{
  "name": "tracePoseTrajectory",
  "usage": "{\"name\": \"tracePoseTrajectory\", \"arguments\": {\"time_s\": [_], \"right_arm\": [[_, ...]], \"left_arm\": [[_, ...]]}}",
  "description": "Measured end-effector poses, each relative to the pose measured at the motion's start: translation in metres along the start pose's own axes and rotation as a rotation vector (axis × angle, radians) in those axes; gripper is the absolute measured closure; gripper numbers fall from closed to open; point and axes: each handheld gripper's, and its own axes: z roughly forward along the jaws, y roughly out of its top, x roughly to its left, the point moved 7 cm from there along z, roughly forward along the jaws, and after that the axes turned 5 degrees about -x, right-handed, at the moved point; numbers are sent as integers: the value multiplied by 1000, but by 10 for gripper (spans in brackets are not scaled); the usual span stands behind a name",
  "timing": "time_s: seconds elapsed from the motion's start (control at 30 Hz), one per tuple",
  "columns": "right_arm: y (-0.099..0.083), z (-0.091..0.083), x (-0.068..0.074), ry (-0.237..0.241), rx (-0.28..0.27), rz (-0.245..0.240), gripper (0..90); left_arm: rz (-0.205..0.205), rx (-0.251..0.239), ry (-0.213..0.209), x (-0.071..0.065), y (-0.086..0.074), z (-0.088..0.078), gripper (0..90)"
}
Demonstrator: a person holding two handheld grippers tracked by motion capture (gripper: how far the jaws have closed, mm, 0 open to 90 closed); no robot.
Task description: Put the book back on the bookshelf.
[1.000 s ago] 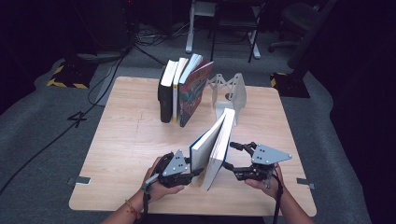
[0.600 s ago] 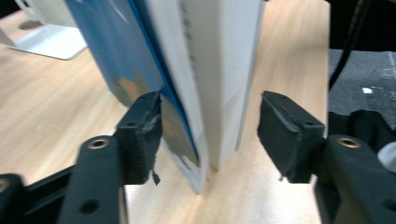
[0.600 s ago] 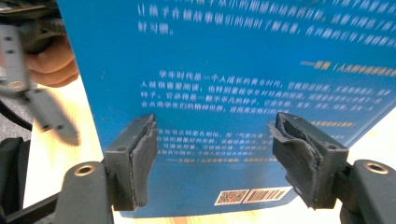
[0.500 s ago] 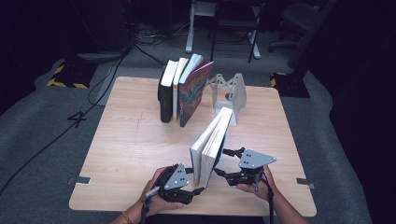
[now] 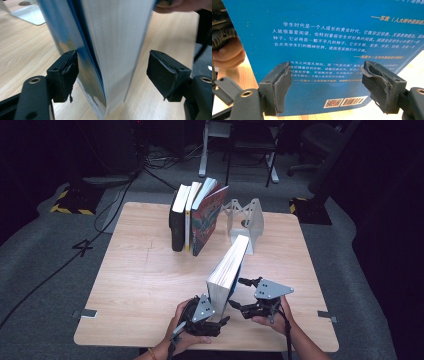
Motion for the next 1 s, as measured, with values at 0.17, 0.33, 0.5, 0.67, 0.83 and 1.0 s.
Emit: {"name": "tracePoseTrajectory", "arguments": {"time_s": [0.17, 0.33, 0.5, 0.67, 0.83, 1.0], "right_arm": [[0, 1, 0, -9, 2, -1, 239], [0, -1, -4, -29, -2, 5, 256], [1, -4, -11, -56, -7, 3, 258], [0, -10, -20, -81, -15, 17, 258], [-6, -13, -31, -110, 1, 20, 257], [-11, -15, -39, -128, 15, 29, 258]], "left_arm": [[-50, -37, 83, -1, 1, 5, 326], [-55, -45, 98, 3, 2, 5, 410], [-21, -37, 92, 5, 1, 4, 438], [30, -16, 76, 14, 1, -3, 493], [68, 18, 14, 30, 0, -10, 525], [83, 45, -43, 44, -4, -23, 571]]}}
